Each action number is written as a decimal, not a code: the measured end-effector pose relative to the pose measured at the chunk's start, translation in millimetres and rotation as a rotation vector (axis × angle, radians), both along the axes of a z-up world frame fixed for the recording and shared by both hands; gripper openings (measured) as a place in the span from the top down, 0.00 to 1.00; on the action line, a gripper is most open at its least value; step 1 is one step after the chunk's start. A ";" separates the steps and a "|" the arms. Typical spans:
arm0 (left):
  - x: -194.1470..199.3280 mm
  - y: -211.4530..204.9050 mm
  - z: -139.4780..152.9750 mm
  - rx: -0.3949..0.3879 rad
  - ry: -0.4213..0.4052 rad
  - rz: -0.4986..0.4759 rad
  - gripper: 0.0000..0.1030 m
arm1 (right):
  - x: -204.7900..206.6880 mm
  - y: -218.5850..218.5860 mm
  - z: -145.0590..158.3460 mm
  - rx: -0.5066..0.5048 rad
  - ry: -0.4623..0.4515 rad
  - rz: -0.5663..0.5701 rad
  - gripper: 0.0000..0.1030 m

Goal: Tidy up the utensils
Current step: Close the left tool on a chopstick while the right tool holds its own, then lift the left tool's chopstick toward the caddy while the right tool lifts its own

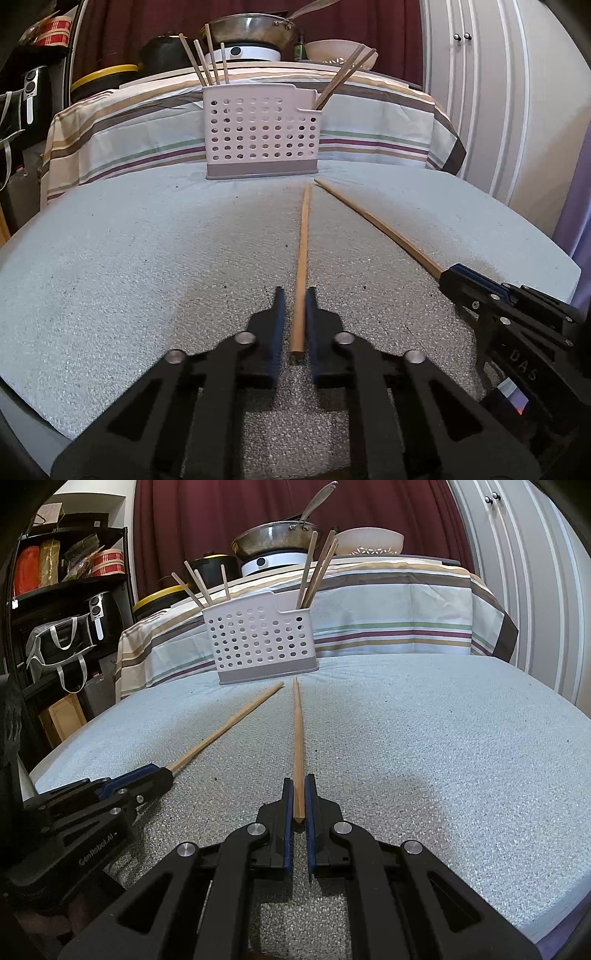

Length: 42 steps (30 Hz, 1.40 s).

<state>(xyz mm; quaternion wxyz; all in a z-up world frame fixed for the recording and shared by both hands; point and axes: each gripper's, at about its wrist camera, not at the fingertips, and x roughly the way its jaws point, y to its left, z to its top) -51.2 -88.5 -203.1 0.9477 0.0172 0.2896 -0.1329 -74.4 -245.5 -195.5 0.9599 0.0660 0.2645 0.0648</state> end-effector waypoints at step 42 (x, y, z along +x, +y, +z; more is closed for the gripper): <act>33.6 58.7 146.7 -0.050 -0.203 -0.015 0.94 | 16.0 -19.9 142.8 -0.001 -0.207 0.006 0.93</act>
